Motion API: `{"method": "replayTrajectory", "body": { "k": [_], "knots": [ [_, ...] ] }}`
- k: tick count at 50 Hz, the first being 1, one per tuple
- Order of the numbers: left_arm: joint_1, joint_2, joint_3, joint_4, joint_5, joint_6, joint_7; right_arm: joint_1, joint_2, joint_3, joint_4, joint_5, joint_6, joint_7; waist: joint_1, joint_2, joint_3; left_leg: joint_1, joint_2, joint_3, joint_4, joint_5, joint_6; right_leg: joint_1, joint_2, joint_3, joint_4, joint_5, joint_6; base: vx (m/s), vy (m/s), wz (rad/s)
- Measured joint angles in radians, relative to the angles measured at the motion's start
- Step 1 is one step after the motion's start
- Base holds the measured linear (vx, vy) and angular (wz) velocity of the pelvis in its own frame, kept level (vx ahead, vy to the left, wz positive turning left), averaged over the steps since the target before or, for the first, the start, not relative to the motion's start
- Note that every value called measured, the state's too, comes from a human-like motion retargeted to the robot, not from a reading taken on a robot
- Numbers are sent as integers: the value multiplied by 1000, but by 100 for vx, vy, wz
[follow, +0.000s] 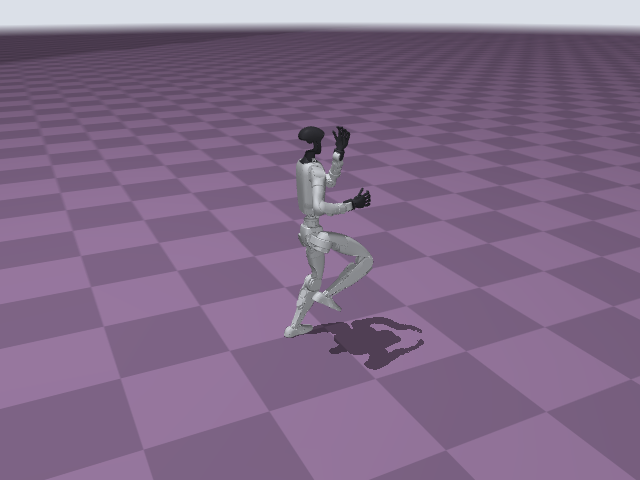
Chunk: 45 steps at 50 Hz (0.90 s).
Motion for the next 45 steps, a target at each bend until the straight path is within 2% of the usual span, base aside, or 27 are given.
{"method": "replayTrajectory", "body": {
  "k": [3,5,7,8,10,12,13,15,17,18,20,22,25,27,28,30,31,32,33,35,37,38,40,42,45],
  "knots": [
    [44,-79,-32,-22,-69,-9,0,202,-33,-90,-56,59,8,44,-122,24,-96,108,-61,-80,-304,351,-97,321,-61,-41,-464,242,67,27,1,129],
    [51,-118,-41,-28,-198,-37,27,328,-16,-168,-91,67,29,41,-190,-11,-69,229,-111,-124,-411,515,-129,624,-101,-46,-823,440,221,33,1,187],
    [84,-164,-30,-33,-208,-22,-20,404,-13,-199,-98,65,11,6,-171,-55,-85,192,-142,-71,-203,466,-98,930,-107,54,-1340,562,183,16,0,56],
    [75,-182,-28,-43,-236,-35,-14,404,-10,-206,-98,59,14,-10,-148,-102,-76,131,-172,-41,13,380,-47,1057,-150,119,-1555,630,203,10,-1,-30],
    [15,-204,-20,-58,-274,-77,29,335,-12,-211,-92,47,32,-17,-81,-162,-30,-43,-193,-2,506,212,4,1221,-228,222,-1819,598,200,4,-1,-85],
    [-49,-198,5,-60,-278,-115,94,219,1,-191,-68,12,34,-42,3,-185,16,-222,-175,6,949,88,-9,1285,-275,237,-1882,328,140,-5,0,-126],
    [-85,-186,28,-56,-271,-132,120,144,-3,-185,-57,11,28,-51,47,-189,50,-299,-160,9,1147,35,-31,1306,-293,227,-1895,200,114,-12,0,-136],
    [-137,-148,95,-60,-253,-161,156,-41,-37,-174,-46,24,7,-76,113,-165,126,-428,-111,-6,1480,-53,-96,1316,-293,241,-1875,11,36,-19,-1,-129],
    [-126,-98,166,-97,-226,-171,160,-246,-72,-152,-73,21,-9,-93,134,-117,193,-517,-71,-53,1660,-97,-149,1249,-242,290,-1718,-84,-60,-18,-1,-73],
    [-95,-77,189,-116,-202,-172,163,-334,-71,-133,-100,12,-13,-97,131,-108,207,-555,-63,-65,1697,-104,-141,1208,-230,291,-1647,-95,-67,-5,1,1],
    [37,-33,204,-143,-137,-171,183,-421,-33,-102,-188,12,-20,-103,127,-118,175,-610,-50,-61,1676,-100,-69,1184,-244,262,-1662,-39,-26,13,4,61],
    [270,44,185,-166,-89,-154,192,-357,19,-116,-323,17,-25,-101,162,-145,88,-594,-47,-26,1515,-54,-5,1234,-279,229,-1849,141,37,30,7,55],
    [686,227,169,-179,-64,-104,114,-203,98,-131,-491,3,-33,-70,244,-191,-5,-430,-71,47,1086,106,-6,1268,-313,206,-2002,456,124,30,10,-28],
    [1004,351,226,-175,-58,-58,37,-115,139,-110,-549,0,-35,-53,260,-169,-16,-204,-62,83,692,228,-47,1282,-300,95,-1936,498,101,26,10,-81],
    [1153,387,255,-163,-45,-34,11,-77,157,-101,-563,-20,-36,-51,256,-132,2,-63,-45,93,466,298,-78,1286,-275,28,-1836,451,54,22,12,-58],
    [1385,385,286,-105,24,3,-12,-17,185,-95,-560,-67,-42,-51,207,-39,44,188,-21,51,-1,515,-172,1188,-190,-31,-1426,269,-41,14,14,0],
    [1410,359,288,-58,37,9,21,-21,200,-97,-531,-84,-29,-47,180,-45,28,182,-43,1,-116,564,-162,978,-190,-32,-1080,193,14,5,14,36],
    [1422,325,282,-16,58,10,52,-16,213,-100,-501,-106,-20,-53,151,-39,23,188,-51,-45,-210,569,-161,805,-187,-43,-778,124,51,0,15,53],
    [1408,276,259,19,96,3,79,6,219,-108,-469,-138,-21,-78,118,-7,41,220,-34,-82,-258,488,-178,707,-176,-73,-567,66,49,-3,17,70],
    [1300,193,209,51,193,-19,118,42,227,-131,-380,-207,-23,-105,52,16,94,254,-16,-88,-263,216,-158,514,-202,-107,-168,-45,65,-10,18,87],
    [1067,152,153,46,302,-29,165,89,239,-159,-246,-254,-22,-122,-7,-2,151,208,-25,-93,-165,7,-70,330,-229,-97,122,-113,112,-19,14,111],
    [908,146,130,44,352,-25,198,117,248,-177,-176,-250,-24,-127,-32,-13,179,154,-33,-121,-80,-65,-12,251,-239,-93,214,-132,135,-18,7,123],
    [605,153,111,23,454,-10,242,214,246,-211,-118,-182,-47,-113,-57,-18,213,70,-38,-173,48,-110,41,165,-260,-101,282,-161,133,-5,0,90],
    [419,169,143,-9,528,-5,262,337,177,-252,-194,-114,-83,-79,-54,-18,166,87,-39,-153,-14,-33,8,158,-268,-101,202,-164,85,20,-8,-1],
    [390,188,215,-78,532,-16,317,500,17,-329,-355,-72,-92,-21,-120,-6,48,179,-49,-131,-224,220,-49,292,-253,-103,-114,-69,57,33,-16,15]
  ]
}}
